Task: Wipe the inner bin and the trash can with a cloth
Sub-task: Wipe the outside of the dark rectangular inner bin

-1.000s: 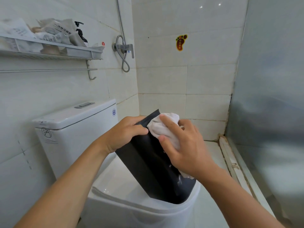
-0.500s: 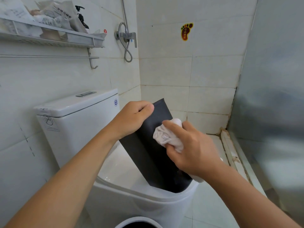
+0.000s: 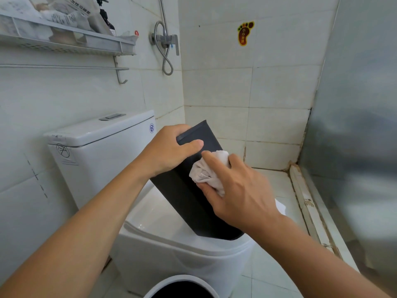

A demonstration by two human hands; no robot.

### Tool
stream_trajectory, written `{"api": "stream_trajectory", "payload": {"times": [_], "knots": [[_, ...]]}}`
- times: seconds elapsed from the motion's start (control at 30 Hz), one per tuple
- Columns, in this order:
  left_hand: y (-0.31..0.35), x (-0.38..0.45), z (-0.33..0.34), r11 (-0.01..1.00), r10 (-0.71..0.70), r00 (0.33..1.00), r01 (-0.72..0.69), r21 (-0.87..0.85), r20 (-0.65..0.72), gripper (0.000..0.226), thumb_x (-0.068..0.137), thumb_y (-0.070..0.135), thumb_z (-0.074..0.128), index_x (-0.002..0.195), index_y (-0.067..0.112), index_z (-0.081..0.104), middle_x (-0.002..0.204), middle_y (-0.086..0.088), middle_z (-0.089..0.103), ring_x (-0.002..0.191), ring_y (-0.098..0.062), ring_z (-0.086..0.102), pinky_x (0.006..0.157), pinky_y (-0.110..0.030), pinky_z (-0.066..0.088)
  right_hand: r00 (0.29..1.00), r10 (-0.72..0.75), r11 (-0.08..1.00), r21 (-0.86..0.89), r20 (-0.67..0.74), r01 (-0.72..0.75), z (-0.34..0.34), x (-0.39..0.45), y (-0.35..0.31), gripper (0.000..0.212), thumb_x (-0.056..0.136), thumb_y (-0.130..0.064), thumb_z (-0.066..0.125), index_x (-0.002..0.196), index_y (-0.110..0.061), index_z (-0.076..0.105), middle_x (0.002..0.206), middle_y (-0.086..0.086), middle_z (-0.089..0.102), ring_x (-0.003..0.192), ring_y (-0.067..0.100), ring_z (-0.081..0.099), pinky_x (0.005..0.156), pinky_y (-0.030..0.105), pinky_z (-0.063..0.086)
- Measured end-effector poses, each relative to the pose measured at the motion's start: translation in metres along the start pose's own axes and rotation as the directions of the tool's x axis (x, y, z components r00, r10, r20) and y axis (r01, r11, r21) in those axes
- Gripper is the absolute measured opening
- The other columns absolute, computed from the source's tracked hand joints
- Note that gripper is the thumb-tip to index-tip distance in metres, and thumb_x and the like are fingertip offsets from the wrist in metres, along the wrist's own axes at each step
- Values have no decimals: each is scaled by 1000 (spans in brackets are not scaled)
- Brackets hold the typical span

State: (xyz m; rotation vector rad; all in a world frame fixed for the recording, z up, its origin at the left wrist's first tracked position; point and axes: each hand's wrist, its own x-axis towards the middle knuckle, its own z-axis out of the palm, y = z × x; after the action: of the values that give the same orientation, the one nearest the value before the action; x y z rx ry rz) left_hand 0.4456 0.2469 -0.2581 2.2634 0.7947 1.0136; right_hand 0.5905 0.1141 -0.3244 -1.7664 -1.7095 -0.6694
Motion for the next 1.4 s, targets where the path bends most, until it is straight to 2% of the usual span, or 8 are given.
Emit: {"api": "stream_trajectory", "payload": {"times": [0.27, 0.37, 0.53, 0.7, 0.8, 1.03, 1.23, 1.4], "knots": [[1, 4, 4, 1000, -1, 1000, 1, 11, 4, 28, 94, 26, 69, 89, -2, 64, 73, -12, 63, 65, -15, 53, 67, -34, 44, 1000, -27, 999, 32, -10, 28, -1, -3, 15, 43, 89, -48, 67, 130, -38, 56, 82, -3, 50, 57, 18, 48, 45, 32, 44], [-4, 5, -1, 999, -27, 1000, 27, -27, -13, 22, 96, 24, 67, 93, 2, 69, 86, -13, 71, 76, -25, 67, 71, -33, 50, 993, 71, 997, 23, 92, -73, -1, -9, 31, 37, 91, -53, 64, 125, -43, 58, 83, -6, 54, 60, 22, 55, 51, 30, 44], [-2, 4, 0, 999, -44, 999, 43, -30, -22, 19, 97, 23, 65, 93, 6, 71, 87, -6, 75, 80, -19, 71, 71, -29, 52, 957, 194, 978, 26, 215, -205, -6, -5, 46, 32, 94, -56, 56, 122, -41, 57, 91, -7, 64, 78, 23, 64, 65, 35, 51], [1, 1, 2, 1000, -27, 1000, 27, 7, -9, 25, 95, 23, 65, 84, 1, 60, 69, -3, 54, 63, -9, 48, 62, -24, 38, 983, 124, 986, 92, 137, -137, -7, 10, 30, 35, 96, -55, 55, 127, -42, 48, 91, -3, 63, 75, 28, 62, 64, 39, 54], [-1, -1, -2, 1000, -15, 1000, 15, -11, 7, 31, 92, 27, 66, 91, -4, 61, 79, -20, 59, 68, -18, 50, 67, -34, 41, 996, 16, 996, 82, 83, -23, -8, 6, 23, 33, 93, -56, 59, 123, -43, 56, 91, -4, 59, 71, 27, 61, 60, 40, 54], [-1, -1, -1, 1000, 17, 999, -16, -15, 49, 41, 87, 34, 64, 98, -5, 64, 90, -27, 64, 70, -31, 57, 69, -36, 45, 984, 181, 980, 80, 0, -180, -1, 19, 41, 27, 93, -49, 63, 118, -40, 61, 91, -2, 58, 73, 33, 62, 60, 36, 50], [-4, 4, -5, 1000, -13, 1000, 14, -23, 22, 50, 82, 40, 65, 98, -8, 62, 86, -30, 60, 72, -20, 51, 70, -36, 41, 999, -38, 999, 23, 26, 37, -3, -11, 20, 24, 85, -45, 71, 105, -35, 64, 79, -7, 49, 53, 21, 46, 45, 26, 36], [-6, 2, -2, 1000, 1, 997, 1, -17, 74, 40, 86, 32, 67, 98, -6, 65, 89, -30, 62, 72, -20, 55, 71, -35, 44, 993, 114, 991, 77, -5, -113, 4, 9, 32, 26, 91, -48, 64, 115, -39, 61, 85, -4, 53, 62, 28, 57, 53, 36, 51]]}}
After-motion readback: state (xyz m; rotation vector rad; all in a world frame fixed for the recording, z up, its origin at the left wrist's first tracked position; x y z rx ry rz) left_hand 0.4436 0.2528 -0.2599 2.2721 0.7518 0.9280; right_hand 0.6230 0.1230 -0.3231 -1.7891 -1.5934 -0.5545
